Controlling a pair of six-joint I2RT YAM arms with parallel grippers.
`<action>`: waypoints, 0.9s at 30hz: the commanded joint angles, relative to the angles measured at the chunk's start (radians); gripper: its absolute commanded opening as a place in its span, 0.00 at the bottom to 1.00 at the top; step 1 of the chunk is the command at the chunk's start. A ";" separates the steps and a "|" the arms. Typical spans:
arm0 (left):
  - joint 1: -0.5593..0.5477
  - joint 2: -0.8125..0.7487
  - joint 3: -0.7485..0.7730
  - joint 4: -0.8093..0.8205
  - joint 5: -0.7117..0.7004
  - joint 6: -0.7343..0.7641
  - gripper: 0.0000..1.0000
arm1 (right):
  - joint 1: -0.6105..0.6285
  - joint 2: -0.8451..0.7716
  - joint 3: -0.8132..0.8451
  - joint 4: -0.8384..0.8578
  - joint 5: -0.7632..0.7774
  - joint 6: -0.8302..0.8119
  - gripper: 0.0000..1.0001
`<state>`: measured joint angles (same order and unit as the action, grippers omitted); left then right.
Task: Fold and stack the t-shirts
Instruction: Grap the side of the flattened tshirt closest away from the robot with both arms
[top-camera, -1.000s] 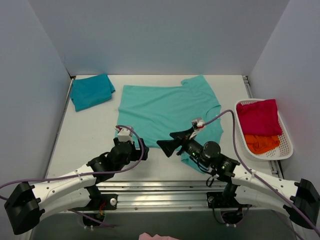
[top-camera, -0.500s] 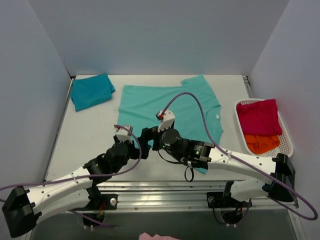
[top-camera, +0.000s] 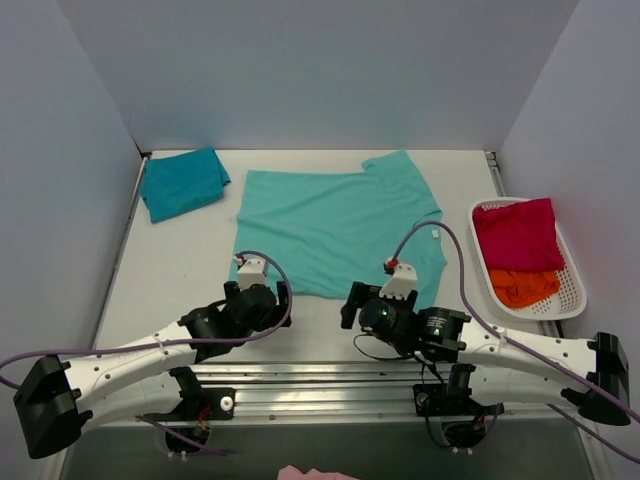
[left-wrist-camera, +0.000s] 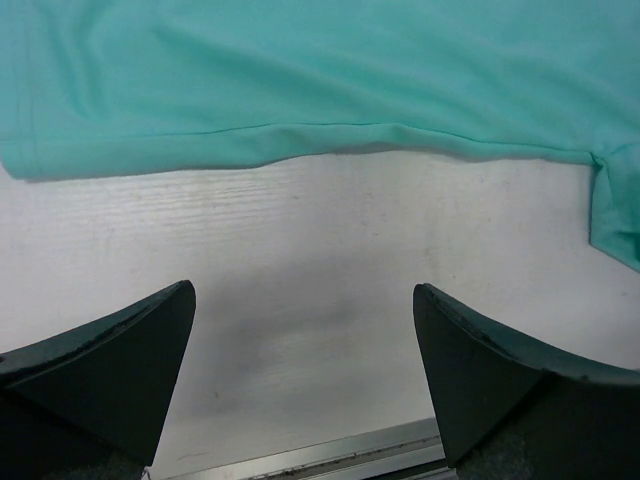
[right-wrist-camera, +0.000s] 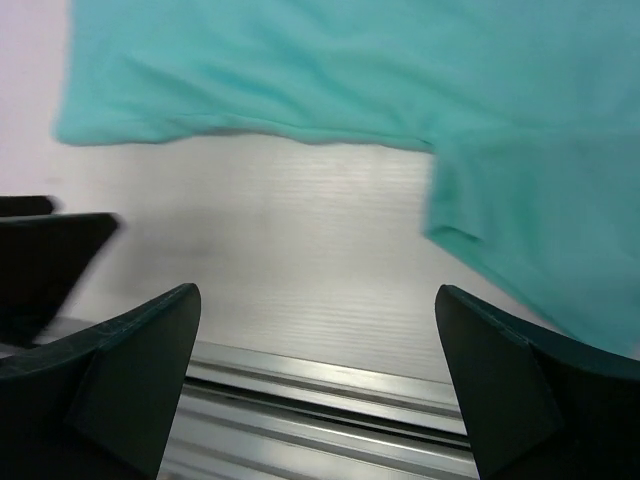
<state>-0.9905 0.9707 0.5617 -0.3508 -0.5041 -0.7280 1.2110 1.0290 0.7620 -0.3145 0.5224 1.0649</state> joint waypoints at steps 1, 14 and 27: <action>-0.010 0.000 -0.003 -0.094 -0.100 -0.183 1.00 | -0.001 -0.098 -0.163 -0.265 0.079 0.178 1.00; -0.014 0.154 -0.005 -0.260 -0.396 -0.678 0.95 | -0.001 -0.245 -0.262 -0.152 0.097 0.216 1.00; 0.265 0.184 -0.125 0.085 -0.263 -0.493 0.95 | -0.002 -0.241 -0.265 -0.087 0.139 0.158 1.00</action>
<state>-0.7609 1.1549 0.4381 -0.3725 -0.7906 -1.2663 1.2057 0.7601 0.4995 -0.4171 0.6064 1.2392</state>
